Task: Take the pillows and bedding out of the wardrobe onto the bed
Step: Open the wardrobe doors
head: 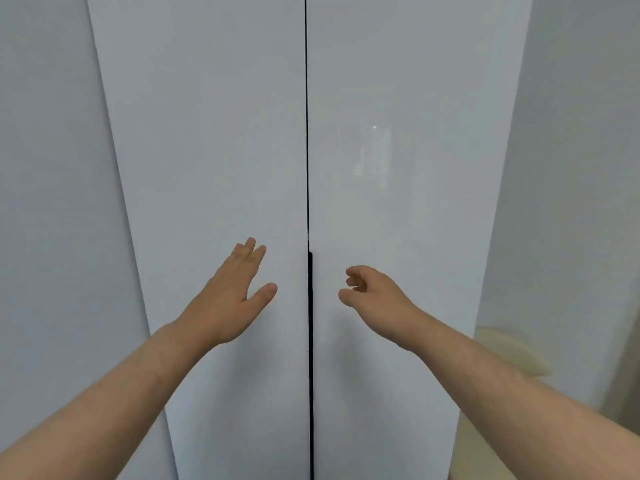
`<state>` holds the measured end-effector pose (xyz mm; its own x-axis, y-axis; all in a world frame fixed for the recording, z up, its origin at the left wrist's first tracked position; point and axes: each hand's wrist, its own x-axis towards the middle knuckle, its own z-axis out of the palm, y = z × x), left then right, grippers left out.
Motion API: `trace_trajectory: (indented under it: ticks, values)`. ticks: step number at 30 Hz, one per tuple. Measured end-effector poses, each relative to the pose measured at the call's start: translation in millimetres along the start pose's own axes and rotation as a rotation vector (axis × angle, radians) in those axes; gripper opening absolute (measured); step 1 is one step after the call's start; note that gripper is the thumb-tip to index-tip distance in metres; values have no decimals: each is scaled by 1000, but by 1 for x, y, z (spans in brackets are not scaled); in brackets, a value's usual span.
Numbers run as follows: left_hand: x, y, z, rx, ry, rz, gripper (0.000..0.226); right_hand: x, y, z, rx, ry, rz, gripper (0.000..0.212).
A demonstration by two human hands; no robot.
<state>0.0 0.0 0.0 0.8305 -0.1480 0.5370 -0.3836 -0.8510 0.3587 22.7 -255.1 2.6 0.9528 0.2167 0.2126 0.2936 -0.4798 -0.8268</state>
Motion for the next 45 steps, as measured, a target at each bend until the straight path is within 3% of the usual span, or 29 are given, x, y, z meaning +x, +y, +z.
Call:
trace_trajectory:
  ticks: [6,9,10,12,23,25,29,33,36,45]
  values:
    - [80,-69,42,274,-18,118,70,94,5,47,107,13,159,53]
    - [108,-93,59,410,-13,146,69,124,6,65,111,79,186,17]
    - [113,-99,63,438,-5,149,69,131,8,70,120,95,201,17]
    - [115,-106,70,459,30,174,70,139,10,76,173,102,206,26]
    - [115,-114,68,384,80,216,66,120,12,72,301,32,184,18]
    - [116,-106,68,229,77,179,61,103,14,67,298,8,161,17]
    - [113,-53,50,-536,4,10,47,68,14,54,309,-26,132,18]
    - [115,23,23,-1001,-122,70,36,34,10,37,322,-75,121,18]
    - [106,72,5,-1104,-119,93,34,7,5,22,315,-105,119,24]
    - [31,183,4,-1125,31,47,45,-93,23,-34,290,-123,63,27]
